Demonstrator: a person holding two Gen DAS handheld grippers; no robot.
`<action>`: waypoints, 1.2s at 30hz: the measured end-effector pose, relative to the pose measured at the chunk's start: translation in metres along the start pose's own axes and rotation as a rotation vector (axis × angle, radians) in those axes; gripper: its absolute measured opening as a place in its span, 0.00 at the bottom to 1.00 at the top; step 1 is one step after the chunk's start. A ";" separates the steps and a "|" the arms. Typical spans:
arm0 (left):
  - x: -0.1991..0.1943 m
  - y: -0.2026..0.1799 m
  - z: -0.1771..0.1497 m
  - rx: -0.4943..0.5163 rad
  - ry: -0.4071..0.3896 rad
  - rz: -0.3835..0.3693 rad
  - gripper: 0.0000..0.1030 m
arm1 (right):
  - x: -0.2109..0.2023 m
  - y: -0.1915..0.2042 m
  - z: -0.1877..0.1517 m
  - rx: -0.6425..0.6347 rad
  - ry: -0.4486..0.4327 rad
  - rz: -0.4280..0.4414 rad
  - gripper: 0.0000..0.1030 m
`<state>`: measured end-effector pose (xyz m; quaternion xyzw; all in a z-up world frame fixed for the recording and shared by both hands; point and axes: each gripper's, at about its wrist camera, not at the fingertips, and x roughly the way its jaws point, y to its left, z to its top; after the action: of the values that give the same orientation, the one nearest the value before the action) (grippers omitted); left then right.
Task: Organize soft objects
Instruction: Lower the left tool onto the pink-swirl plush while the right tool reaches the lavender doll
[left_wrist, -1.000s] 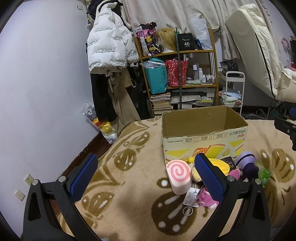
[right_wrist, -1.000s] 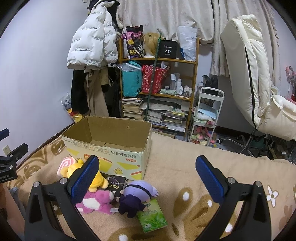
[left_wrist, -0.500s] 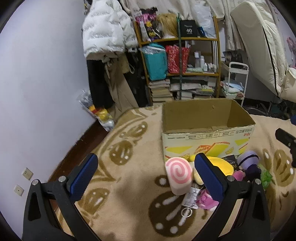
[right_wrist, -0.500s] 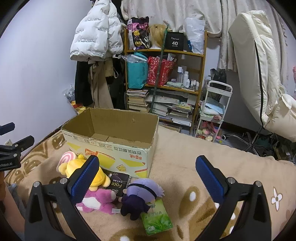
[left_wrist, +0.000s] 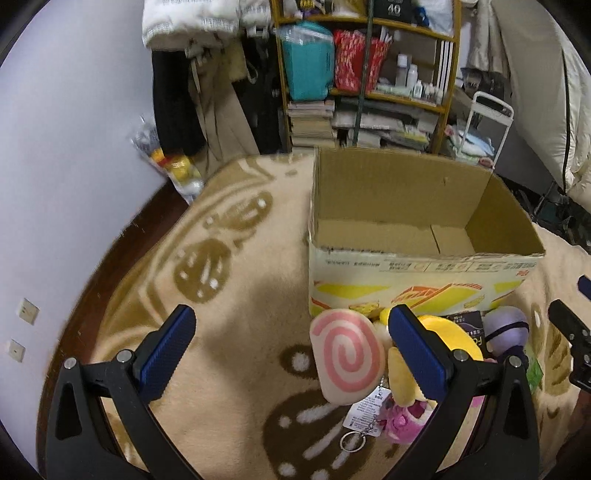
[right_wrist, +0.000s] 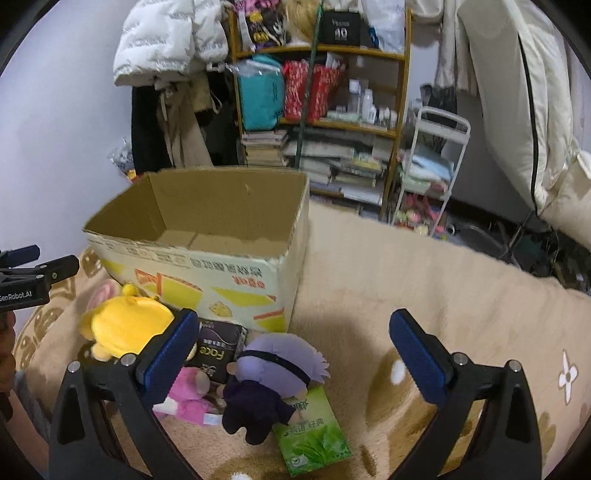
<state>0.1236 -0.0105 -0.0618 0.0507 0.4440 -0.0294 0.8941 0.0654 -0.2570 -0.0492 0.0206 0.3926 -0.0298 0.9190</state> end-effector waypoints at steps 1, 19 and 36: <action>0.006 0.000 -0.001 -0.007 0.020 -0.011 1.00 | 0.007 -0.001 -0.001 0.005 0.022 0.004 0.98; 0.054 0.001 -0.018 -0.041 0.220 -0.132 1.00 | 0.065 -0.006 -0.020 -0.002 0.235 0.044 0.90; 0.068 0.006 -0.024 -0.066 0.265 -0.132 1.00 | 0.078 0.009 -0.036 -0.031 0.318 0.063 0.80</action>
<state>0.1459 -0.0021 -0.1303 -0.0048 0.5613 -0.0666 0.8249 0.0941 -0.2493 -0.1303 0.0231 0.5327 0.0087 0.8459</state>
